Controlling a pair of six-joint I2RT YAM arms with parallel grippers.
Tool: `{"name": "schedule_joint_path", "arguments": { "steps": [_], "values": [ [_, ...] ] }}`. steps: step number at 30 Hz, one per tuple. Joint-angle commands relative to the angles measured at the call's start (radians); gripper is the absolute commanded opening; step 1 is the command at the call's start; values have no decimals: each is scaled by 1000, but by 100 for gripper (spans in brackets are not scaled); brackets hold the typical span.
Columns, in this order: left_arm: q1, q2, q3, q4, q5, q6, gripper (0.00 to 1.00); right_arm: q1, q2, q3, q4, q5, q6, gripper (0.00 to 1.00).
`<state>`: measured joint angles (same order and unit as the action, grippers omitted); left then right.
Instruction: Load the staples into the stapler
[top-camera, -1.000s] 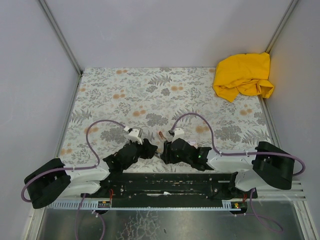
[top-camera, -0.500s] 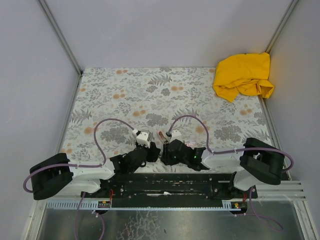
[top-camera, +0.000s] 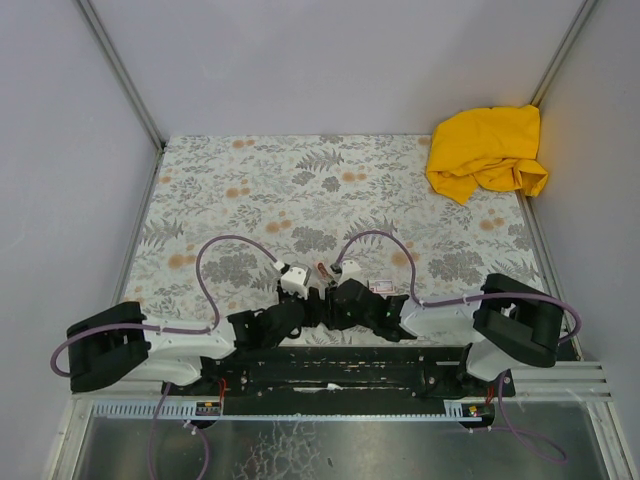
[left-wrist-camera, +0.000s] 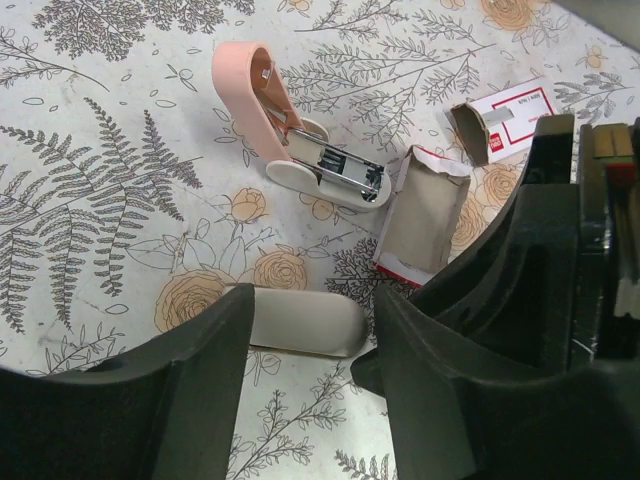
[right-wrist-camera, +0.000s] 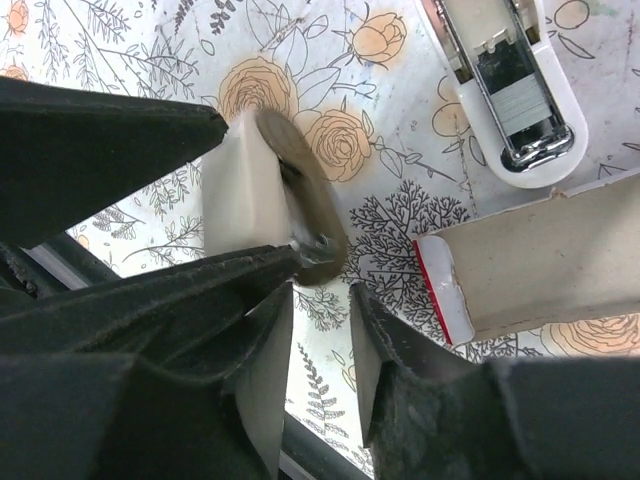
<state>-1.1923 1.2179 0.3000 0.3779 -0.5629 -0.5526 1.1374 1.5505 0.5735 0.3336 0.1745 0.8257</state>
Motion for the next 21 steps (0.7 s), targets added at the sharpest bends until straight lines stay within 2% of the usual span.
{"name": "schedule_joint_path", "arguments": {
  "steps": [1,4,8,13,21],
  "values": [
    [-20,-73,-7,26,24,-9,55,-2,-73,-17,-33,30,-61,42],
    [-16,-162,-24,20,60,42,64,-1,-168,-28,-114,46,-124,52],
    [63,-231,-14,-8,249,130,70,-2,-268,-31,-243,72,-183,58],
    [240,-188,-7,3,555,250,72,-28,-398,-61,-303,74,-237,67],
    [340,-125,-19,100,737,415,72,-98,-497,-88,-298,0,-273,72]
  ]
}}
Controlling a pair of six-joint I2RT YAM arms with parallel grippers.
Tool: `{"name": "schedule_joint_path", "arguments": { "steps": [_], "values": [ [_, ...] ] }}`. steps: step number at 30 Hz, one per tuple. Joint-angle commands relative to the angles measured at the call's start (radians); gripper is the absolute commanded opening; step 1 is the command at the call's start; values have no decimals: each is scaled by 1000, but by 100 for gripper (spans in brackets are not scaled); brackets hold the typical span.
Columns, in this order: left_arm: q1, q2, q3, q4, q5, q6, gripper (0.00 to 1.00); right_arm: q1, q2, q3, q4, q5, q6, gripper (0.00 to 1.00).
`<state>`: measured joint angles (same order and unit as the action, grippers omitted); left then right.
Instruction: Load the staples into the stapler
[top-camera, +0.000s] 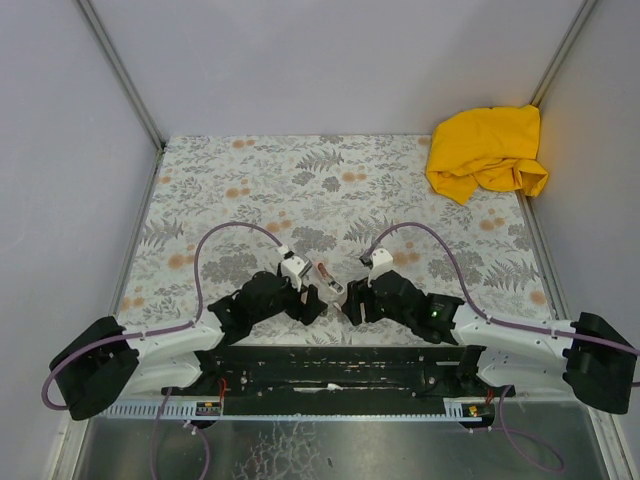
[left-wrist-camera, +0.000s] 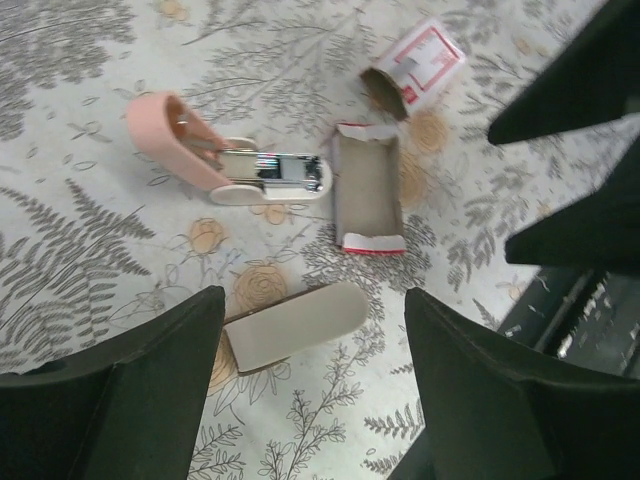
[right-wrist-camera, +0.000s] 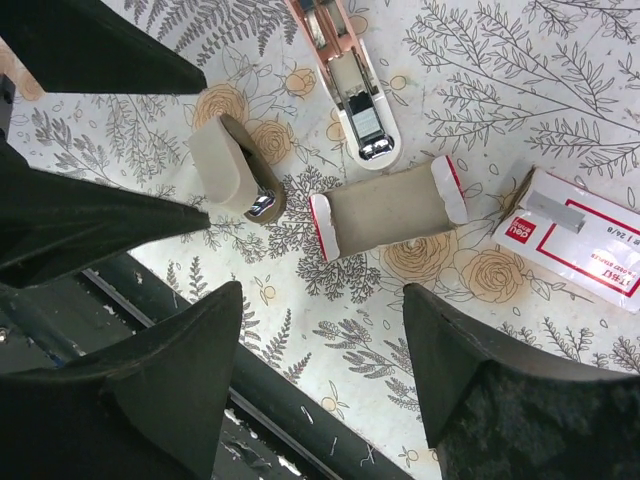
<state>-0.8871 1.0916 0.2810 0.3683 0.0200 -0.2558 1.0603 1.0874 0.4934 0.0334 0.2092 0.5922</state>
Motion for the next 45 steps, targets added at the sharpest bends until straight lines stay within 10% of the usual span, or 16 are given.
{"name": "schedule_joint_path", "arguments": {
  "steps": [1,15,28,37,45],
  "values": [
    [46,0,0,109,174,126,72,-23,-37,-6,4,-41,-40,72],
    [78,149,52,83,258,147,70,-41,-83,-19,14,-77,-37,74],
    [23,207,110,-17,104,116,36,-47,-156,-30,2,-59,-19,75],
    [-7,183,97,-41,59,71,62,-48,-165,-27,-9,-57,-15,75],
    [-8,229,125,-80,27,49,47,-49,-185,-32,-21,-50,-8,76]
  ]
}}
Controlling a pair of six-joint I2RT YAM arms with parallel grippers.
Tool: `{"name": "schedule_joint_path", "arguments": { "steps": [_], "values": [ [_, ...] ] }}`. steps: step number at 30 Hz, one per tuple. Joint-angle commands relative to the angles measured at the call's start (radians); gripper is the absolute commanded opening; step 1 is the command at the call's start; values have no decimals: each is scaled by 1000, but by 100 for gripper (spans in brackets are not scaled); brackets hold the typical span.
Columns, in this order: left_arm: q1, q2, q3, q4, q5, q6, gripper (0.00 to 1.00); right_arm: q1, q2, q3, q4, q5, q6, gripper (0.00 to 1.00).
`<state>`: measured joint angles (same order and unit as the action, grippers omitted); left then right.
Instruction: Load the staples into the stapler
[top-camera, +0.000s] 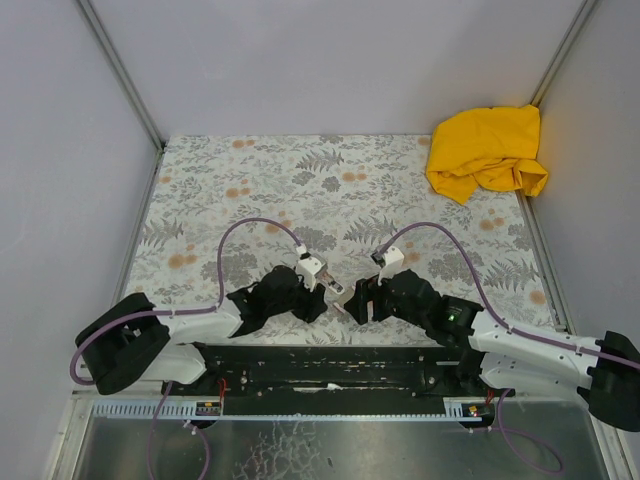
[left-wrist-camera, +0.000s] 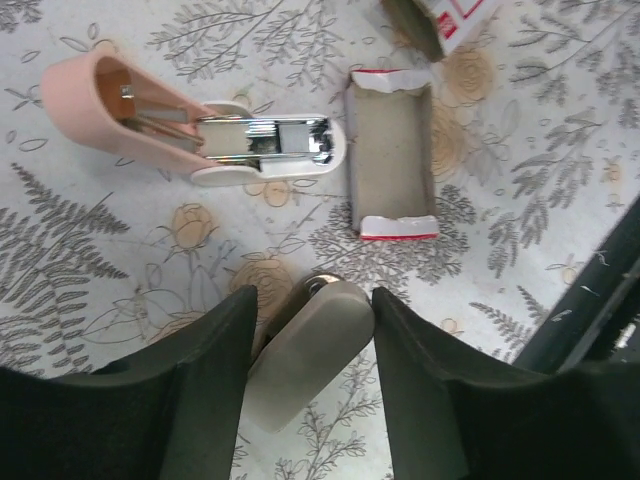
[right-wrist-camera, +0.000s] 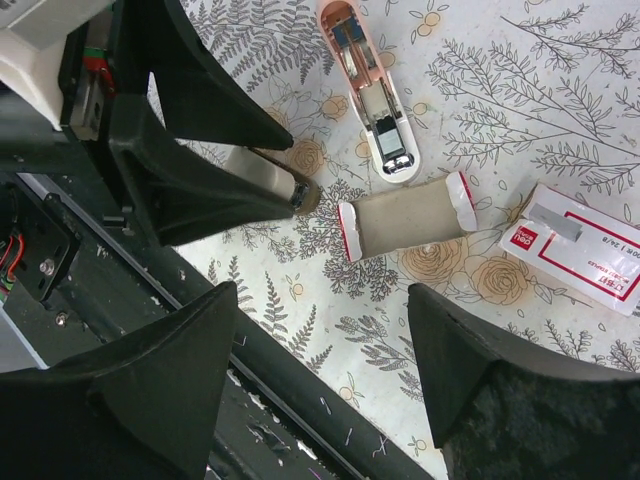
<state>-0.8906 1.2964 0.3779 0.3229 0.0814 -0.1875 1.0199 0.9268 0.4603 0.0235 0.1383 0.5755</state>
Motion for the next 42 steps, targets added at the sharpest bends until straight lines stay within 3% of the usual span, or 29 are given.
{"name": "schedule_joint_path", "arguments": {
  "steps": [1,5,8,11,14,25,32,37,42],
  "values": [
    [-7,31,32,-38,-40,-29,43,-7,-27,1,-12,23,9,76],
    [-26,42,40,-57,-85,-88,33,-9,-30,5,-10,17,-2,80],
    [-61,49,51,-75,-119,-146,32,-8,-24,11,-12,14,-8,87],
    [-109,61,65,-110,-170,-187,49,-8,-22,17,-13,19,-8,92],
    [-142,56,68,-162,-231,-216,57,-8,-28,20,-17,32,-2,95],
    [-222,-11,57,-287,-381,-296,61,-8,-48,11,-38,107,51,97],
    [-229,-26,54,-328,-400,-344,61,-8,-43,14,-37,96,64,97],
    [-243,-24,53,-332,-397,-349,52,-8,-30,16,-35,91,77,96],
    [-251,-8,62,-342,-382,-349,27,-9,8,44,-68,89,118,97]
  ]
}}
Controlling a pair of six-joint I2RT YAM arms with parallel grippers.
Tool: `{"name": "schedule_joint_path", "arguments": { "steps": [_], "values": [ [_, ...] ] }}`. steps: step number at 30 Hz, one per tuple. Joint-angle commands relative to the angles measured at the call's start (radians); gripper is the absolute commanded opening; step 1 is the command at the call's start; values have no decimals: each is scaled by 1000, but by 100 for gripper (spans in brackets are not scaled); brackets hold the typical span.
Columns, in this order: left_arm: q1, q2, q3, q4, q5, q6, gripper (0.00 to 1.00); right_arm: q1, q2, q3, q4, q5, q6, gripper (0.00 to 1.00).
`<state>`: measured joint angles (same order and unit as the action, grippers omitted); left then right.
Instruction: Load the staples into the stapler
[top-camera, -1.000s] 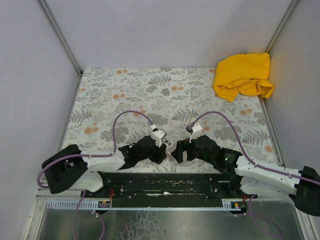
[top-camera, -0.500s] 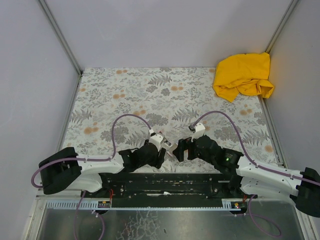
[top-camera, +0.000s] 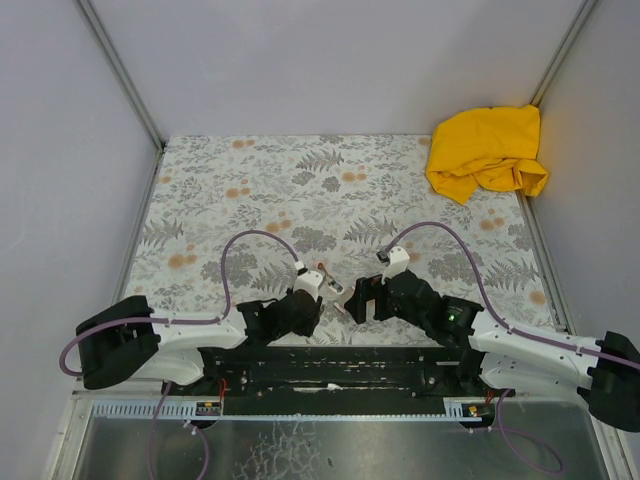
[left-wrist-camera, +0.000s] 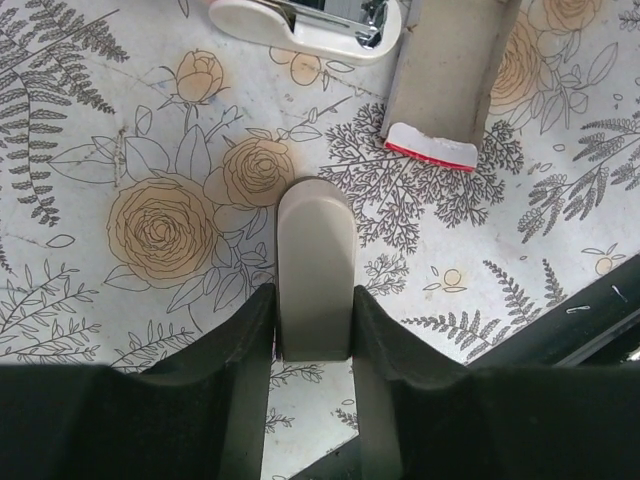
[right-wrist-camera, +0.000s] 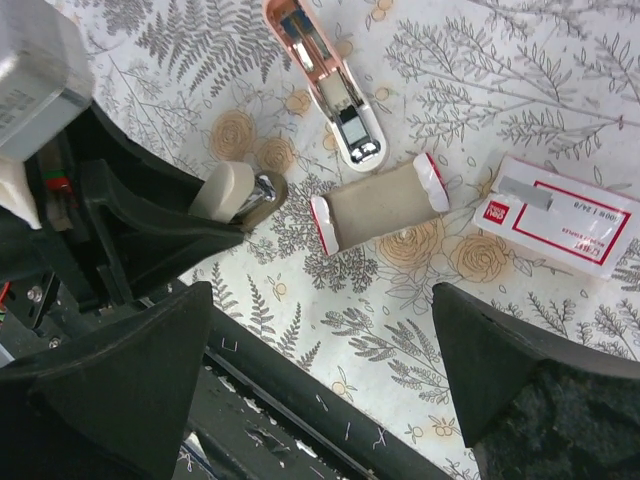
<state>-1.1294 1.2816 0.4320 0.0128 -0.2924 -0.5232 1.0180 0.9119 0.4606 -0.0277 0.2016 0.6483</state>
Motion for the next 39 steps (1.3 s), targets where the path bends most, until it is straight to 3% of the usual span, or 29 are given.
{"name": "schedule_joint_path", "arguments": {
  "steps": [1,6,15,29,31,34,36,38,39],
  "values": [
    [-15,7,8,-31,-4,-15,22,-6,30,47,-17,17,63,98],
    [-31,-17,-22,26,49,0,0,-7,71,4,99,-76,202,99],
    [-35,-199,-135,260,198,-3,0,-7,170,-46,329,-214,469,99],
    [-35,-324,-191,392,247,-62,0,-6,290,-70,462,-298,564,99],
    [-34,-337,-197,407,246,-65,0,-5,300,-77,487,-309,576,90],
    [-36,-347,-201,418,244,-68,0,-6,297,-91,516,-308,588,65],
    [-35,-350,-199,417,245,-69,0,-5,287,-99,522,-299,591,39],
    [-35,-350,-198,416,247,-70,0,-6,270,-107,523,-283,600,6],
    [-34,-349,-198,415,248,-72,0,-6,261,-110,515,-271,600,1]
  ]
}}
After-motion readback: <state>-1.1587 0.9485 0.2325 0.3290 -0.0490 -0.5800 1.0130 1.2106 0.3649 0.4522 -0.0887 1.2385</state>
